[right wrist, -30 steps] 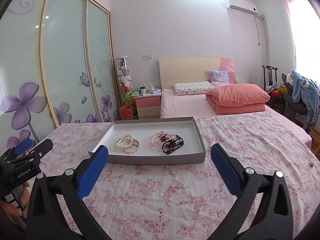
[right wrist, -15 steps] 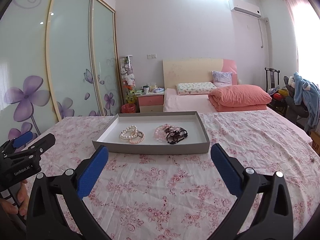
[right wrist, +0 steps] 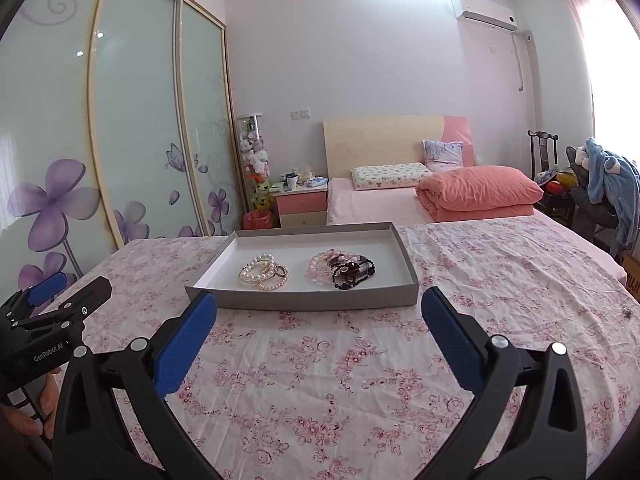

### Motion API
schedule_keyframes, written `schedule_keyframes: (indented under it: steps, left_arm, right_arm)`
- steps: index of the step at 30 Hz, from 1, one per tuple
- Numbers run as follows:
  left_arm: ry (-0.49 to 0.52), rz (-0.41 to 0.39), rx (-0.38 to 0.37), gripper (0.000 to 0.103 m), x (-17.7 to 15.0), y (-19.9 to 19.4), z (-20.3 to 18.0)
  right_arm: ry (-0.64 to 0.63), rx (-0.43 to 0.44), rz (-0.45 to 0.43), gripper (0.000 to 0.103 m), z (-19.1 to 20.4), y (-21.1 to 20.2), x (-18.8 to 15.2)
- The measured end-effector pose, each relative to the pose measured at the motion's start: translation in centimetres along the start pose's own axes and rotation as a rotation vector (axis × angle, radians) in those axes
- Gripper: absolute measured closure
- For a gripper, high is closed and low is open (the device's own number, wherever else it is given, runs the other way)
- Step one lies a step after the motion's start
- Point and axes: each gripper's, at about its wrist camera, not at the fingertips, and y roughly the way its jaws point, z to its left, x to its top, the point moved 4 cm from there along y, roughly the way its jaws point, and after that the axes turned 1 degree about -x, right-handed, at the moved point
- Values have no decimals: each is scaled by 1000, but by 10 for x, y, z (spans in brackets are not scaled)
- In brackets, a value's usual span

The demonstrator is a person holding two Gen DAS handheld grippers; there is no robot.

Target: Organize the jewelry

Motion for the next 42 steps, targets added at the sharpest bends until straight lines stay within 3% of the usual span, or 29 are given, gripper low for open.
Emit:
schedule_keyframes:
  steps: [42]
  left_arm:
    - [1, 19, -3, 4, -5, 6, -6]
  right_arm:
    - [6, 12, 23, 2, 3, 5, -7]
